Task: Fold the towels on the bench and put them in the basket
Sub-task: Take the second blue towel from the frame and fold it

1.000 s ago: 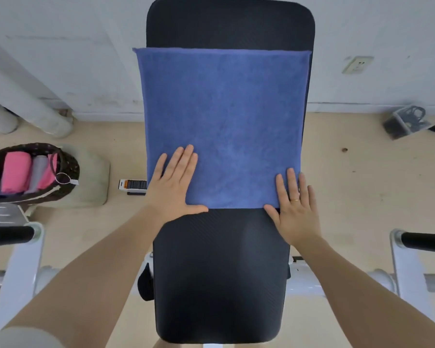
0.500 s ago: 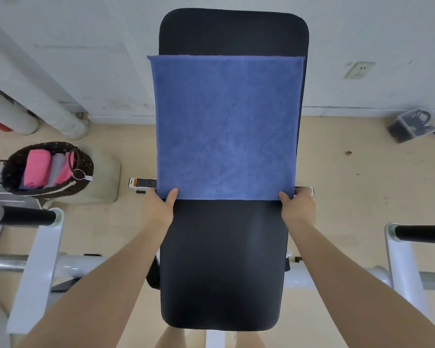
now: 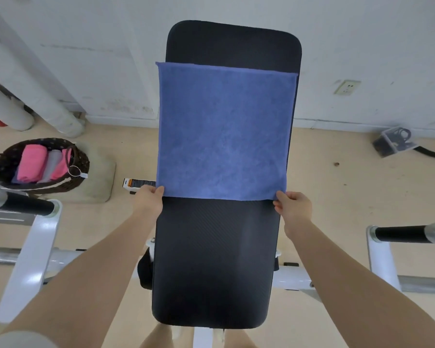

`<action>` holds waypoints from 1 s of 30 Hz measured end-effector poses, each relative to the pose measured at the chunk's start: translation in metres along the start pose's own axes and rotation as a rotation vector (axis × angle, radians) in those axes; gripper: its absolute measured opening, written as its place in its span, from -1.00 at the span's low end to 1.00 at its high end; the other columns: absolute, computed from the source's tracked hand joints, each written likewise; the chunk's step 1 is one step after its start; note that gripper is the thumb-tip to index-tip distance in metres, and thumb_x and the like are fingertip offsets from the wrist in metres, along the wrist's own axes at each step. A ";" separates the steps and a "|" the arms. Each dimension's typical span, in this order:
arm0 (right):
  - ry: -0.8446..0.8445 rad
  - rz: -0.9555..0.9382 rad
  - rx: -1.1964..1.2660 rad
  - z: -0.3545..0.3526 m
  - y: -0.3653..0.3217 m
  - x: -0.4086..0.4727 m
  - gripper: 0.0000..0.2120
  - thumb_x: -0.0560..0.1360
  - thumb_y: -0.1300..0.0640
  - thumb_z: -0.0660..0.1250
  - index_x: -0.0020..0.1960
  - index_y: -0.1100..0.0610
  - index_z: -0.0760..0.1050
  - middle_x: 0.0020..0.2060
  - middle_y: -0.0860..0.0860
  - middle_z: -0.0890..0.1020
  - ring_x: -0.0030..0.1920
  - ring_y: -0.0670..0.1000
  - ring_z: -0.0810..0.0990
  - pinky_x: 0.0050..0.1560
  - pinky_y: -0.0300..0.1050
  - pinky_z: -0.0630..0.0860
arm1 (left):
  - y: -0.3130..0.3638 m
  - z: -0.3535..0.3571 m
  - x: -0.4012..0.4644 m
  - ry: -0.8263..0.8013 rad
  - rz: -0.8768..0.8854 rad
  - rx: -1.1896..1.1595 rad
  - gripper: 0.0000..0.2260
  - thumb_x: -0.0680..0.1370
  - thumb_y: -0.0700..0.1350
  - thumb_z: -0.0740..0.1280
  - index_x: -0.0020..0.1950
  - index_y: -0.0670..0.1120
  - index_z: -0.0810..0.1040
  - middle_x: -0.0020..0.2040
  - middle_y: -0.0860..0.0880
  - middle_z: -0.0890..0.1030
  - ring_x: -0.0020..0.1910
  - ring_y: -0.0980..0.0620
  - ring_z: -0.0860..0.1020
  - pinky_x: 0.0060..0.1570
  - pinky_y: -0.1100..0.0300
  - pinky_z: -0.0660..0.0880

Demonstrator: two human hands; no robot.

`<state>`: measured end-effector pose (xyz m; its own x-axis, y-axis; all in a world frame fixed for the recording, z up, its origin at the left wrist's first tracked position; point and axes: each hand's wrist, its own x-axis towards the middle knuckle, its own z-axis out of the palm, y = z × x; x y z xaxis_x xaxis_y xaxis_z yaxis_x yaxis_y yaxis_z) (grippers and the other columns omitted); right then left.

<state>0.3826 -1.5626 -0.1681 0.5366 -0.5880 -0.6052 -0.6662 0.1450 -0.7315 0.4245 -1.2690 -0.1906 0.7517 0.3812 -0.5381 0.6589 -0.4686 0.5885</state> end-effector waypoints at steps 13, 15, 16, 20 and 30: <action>-0.060 -0.148 0.115 -0.043 -0.108 -0.090 -0.84 0.48 0.35 0.19 -0.15 0.10 0.37 -0.27 0.05 0.48 -0.38 0.01 0.42 -0.37 -0.14 0.40 | 0.092 -0.095 -0.075 0.041 0.159 -0.434 -0.92 0.55 -0.19 0.23 -0.11 -0.04 0.37 -0.40 -0.06 0.49 -0.41 0.00 0.40 -0.31 0.15 0.35; -0.083 -0.265 0.092 -0.046 -0.130 -0.104 -0.79 0.47 0.36 0.19 -0.23 0.08 0.40 -0.25 0.06 0.49 -0.34 0.02 0.43 -0.25 -0.11 0.43 | 0.113 -0.109 -0.090 0.011 0.313 -0.348 -0.84 0.55 -0.20 0.20 -0.16 0.04 0.38 -0.42 -0.04 0.48 -0.42 0.02 0.39 -0.34 0.18 0.32; -0.091 -0.329 0.069 -0.047 -0.141 -0.110 -0.78 0.46 0.37 0.19 -0.24 0.08 0.41 -0.26 0.06 0.50 -0.30 0.03 0.45 -0.18 -0.09 0.43 | 0.125 -0.115 -0.099 0.003 0.392 -0.308 -0.83 0.55 -0.22 0.19 -0.16 0.04 0.39 -0.42 -0.04 0.47 -0.43 0.05 0.40 -0.37 0.20 0.31; -0.085 -0.510 -0.053 -0.052 -0.180 -0.131 -0.78 0.46 0.34 0.18 -0.16 0.08 0.52 -0.15 0.03 0.57 -0.07 0.08 0.52 0.06 -0.01 0.51 | 0.169 -0.136 -0.131 0.054 0.598 -0.177 -0.85 0.52 -0.26 0.19 -0.14 -0.05 0.49 -0.34 -0.04 0.50 -0.28 0.00 0.49 -0.15 0.13 0.43; -0.437 -0.919 0.048 -0.050 -0.236 -0.204 -0.71 0.48 0.30 0.30 0.11 -0.01 0.46 -0.22 -0.06 0.58 -0.19 -0.14 0.55 -0.08 -0.33 0.48 | 0.238 -0.146 -0.219 -0.246 0.950 -0.064 -0.81 0.50 -0.25 0.20 0.03 0.02 0.37 -0.42 -0.02 0.41 -0.45 0.13 0.33 -0.33 0.32 0.32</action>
<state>0.4047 -1.5162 0.1441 0.9788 -0.1472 0.1424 0.1153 -0.1791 -0.9771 0.4209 -1.3474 0.1558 0.9477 -0.3116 0.0696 -0.2108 -0.4472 0.8692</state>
